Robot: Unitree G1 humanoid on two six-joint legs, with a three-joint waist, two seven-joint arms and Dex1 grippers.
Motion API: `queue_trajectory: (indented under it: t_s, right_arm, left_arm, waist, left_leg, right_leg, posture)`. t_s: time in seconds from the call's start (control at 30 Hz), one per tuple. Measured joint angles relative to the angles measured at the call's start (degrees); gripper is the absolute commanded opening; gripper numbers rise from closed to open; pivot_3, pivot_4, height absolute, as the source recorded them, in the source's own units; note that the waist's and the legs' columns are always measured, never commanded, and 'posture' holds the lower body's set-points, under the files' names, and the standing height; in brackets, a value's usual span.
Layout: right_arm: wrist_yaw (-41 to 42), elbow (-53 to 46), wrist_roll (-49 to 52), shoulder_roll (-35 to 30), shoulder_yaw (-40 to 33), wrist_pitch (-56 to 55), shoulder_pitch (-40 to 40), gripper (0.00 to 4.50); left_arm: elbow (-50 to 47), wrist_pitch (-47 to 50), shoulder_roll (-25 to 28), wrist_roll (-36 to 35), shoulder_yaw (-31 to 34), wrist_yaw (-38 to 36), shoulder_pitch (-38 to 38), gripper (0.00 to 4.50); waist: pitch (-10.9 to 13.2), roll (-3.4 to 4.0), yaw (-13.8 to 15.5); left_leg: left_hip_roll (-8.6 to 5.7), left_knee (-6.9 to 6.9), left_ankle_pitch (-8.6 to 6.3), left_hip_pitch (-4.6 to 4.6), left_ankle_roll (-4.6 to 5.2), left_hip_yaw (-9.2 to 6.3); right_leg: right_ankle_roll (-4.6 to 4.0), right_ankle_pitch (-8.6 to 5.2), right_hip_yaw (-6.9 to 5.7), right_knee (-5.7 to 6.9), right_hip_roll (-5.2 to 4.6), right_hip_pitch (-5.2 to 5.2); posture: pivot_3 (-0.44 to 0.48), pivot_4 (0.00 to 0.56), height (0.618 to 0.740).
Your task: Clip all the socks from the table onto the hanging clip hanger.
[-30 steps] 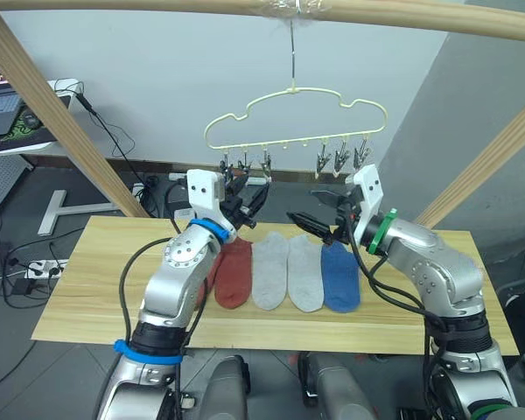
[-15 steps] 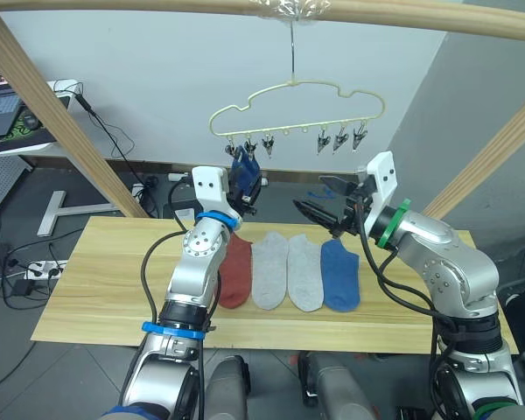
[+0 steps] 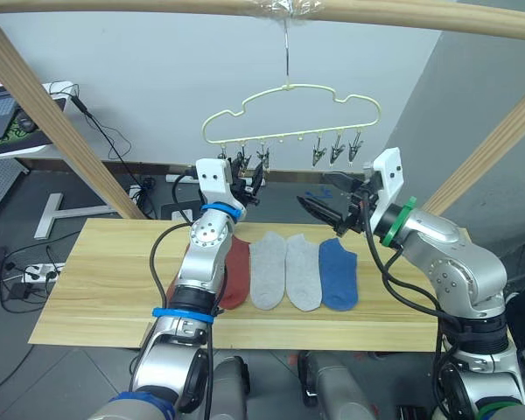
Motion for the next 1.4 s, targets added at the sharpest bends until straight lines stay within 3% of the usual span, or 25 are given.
queue_trajectory:
  t_s: [0.83,0.93,1.1,1.17,1.4]
  right_arm:
    - [-0.8,0.0,0.5,-0.7,-0.2,0.0,-0.8,4.50]
    - [-0.8,0.0,0.5,-0.7,-0.2,0.0,-0.8,4.50]
    - [-0.9,0.0,0.5,-0.7,-0.2,0.0,-0.8,4.50]
    - [-0.9,0.0,0.5,-0.7,-0.2,0.0,-0.8,4.50]
    - [-1.5,0.2,0.3,1.5,0.3,-0.1,-1.0,4.50]
  left_arm:
    - [5.9,-4.4,-0.2,2.6,1.2,3.7,-5.0,2.34]
    - [5.9,-4.5,-0.2,2.6,1.2,3.7,-5.0,1.80]
    - [5.9,-5.1,-0.2,2.6,1.2,3.5,-5.0,0.41]
    - [5.9,-5.2,-0.2,2.6,1.2,3.4,-5.0,0.12]
    - [5.0,-3.8,-0.6,1.2,1.5,2.1,-4.6,0.02]
  waist:
    - [0.0,0.00,0.0]
    - [0.0,0.00,0.0]
    - [0.0,0.00,0.0]
    - [0.0,0.00,0.0]
    - [0.0,0.00,-0.1]
  left_leg:
    - [0.00,0.19,0.00,0.00,0.00,0.03]
    - [0.00,0.28,0.00,-0.02,0.00,0.02]
    - [0.00,0.40,0.00,-0.03,0.00,0.03]
    - [0.00,0.44,0.00,-0.04,0.00,0.03]
    - [0.00,0.48,0.00,-0.04,0.00,0.03]
  right_leg:
    - [0.02,0.02,-0.01,0.14,0.00,0.01]
    - [0.03,0.02,-0.02,0.19,0.00,0.01]
    - [0.09,0.06,-0.01,0.22,0.00,0.02]
    - [0.10,0.07,0.00,0.22,0.00,0.02]
    - [0.11,0.09,0.00,0.24,0.03,0.03]
  posture:
    - [-0.125,0.240,0.740]
    - [-0.125,0.235,0.740]
    - [-0.125,0.235,0.740]
    - [-0.125,0.235,0.740]
    - [-0.124,0.234,0.740]
